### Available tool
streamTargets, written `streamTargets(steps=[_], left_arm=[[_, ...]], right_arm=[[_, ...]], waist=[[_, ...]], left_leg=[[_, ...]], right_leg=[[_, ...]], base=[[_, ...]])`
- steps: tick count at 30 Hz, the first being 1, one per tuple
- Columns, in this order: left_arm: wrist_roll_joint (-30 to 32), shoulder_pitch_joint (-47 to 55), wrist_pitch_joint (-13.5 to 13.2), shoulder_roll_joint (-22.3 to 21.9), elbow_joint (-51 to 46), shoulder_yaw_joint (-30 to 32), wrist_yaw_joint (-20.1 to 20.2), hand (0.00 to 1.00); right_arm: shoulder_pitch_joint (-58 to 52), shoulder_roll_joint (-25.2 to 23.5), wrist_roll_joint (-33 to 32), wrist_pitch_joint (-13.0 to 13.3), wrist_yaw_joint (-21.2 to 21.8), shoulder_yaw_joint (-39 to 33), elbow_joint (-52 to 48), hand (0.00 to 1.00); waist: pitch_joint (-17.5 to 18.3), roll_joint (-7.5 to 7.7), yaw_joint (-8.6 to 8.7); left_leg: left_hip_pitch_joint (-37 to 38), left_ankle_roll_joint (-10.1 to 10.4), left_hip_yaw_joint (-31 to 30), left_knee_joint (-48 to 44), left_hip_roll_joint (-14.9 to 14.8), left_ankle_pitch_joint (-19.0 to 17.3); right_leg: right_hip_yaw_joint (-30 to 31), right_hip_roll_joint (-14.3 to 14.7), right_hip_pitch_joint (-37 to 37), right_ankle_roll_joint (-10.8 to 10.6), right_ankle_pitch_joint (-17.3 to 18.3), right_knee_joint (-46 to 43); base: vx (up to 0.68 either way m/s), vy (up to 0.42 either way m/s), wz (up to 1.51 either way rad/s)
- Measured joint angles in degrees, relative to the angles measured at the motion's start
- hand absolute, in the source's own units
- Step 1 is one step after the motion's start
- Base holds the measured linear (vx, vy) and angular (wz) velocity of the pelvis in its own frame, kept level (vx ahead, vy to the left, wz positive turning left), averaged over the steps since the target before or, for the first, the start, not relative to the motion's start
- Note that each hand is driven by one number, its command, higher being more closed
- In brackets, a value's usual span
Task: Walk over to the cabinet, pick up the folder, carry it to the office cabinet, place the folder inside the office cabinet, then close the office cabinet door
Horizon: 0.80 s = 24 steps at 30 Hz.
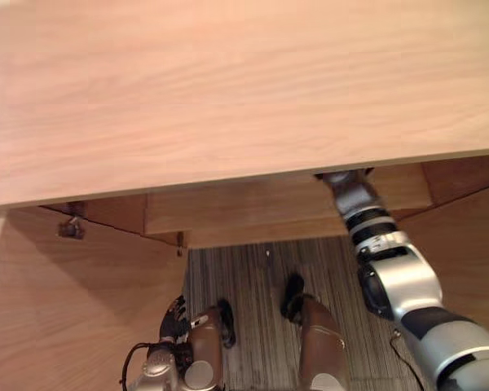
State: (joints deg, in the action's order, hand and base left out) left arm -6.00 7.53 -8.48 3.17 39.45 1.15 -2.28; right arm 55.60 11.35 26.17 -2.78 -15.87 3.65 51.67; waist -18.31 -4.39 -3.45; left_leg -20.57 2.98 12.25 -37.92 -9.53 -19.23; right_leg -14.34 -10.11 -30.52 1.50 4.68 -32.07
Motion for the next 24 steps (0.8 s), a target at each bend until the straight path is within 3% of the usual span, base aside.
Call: streamTargets(steps=[4, 8, 12, 18, 24], left_arm=[[1.75, 1.75, 0.81, -1.47, 3.4, 0.99, 0.39, 0.0], [4.53, 1.58, 2.01, -2.72, 6.7, 3.0, 0.36, 0.0], [5.47, 1.38, 2.82, -4.06, 8.63, 5.94, -0.04, 0.0], [5.91, -1.65, 3.22, -5.62, 11.91, 10.01, -0.79, 0.0], [6.54, -3.38, 4.13, -6.71, 13.55, 12.29, -0.83, 0.0]], right_arm=[[-13.81, -8.34, -0.6, -0.78, 1.43, -4.32, 6.09, 0.0], [-27.31, -13.01, -7.99, -1.33, 2.65, -9.01, 7.78, 0.0], [-37.12, -12.71, -15.87, -1.52, 3.88, -11.99, 7.45, 0.0], [-46.13, -12.22, -18.62, -0.6, 5.29, -18.61, 6.3, 0.0], [-53.29, -13.67, -21.83, -0.21, 6.86, -27.78, 5.19, 0.0]], waist=[[6.18, -0.69, -0.05], [10.01, -0.61, 0.19], [12.54, 0.13, 0.82], [14.89, 2.78, 1.46], [15.25, 4.66, 2.22]], left_leg=[[6.08, 0.85, 2.13, 5.36, -1.78, 1.42], [12.09, 2.37, 4.69, 12.98, -1.77, 4.66], [16.31, 2.7, 7.56, 18.34, -1.32, 6.19], [22.4, 2.75, 11.75, 25.72, 0.42, 8.39], [27.4, 2.75, 13.83, 27.76, 1.02, 8.35]], right_leg=[[-1.23, 2.13, 6.74, -0.18, -1.69, 6.9], [-1.03, 4.17, 12.05, -1.0, -5.63, 15.34], [0.51, 5.73, 14.99, -1.23, -8.68, 20.71], [3.4, 6.87, 19.16, -1.89, -12.01, 27.63], [5.19, 7.31, 22.7, -2.05, -12.22, 28.57]], base=[[0.02, -0.03, -0.07], [0.1, 0.008, -0.19], [0.1, 0.042, -0.28], [0.04, 0.05, -0.29], [-0.01, 0.048, -0.17]])
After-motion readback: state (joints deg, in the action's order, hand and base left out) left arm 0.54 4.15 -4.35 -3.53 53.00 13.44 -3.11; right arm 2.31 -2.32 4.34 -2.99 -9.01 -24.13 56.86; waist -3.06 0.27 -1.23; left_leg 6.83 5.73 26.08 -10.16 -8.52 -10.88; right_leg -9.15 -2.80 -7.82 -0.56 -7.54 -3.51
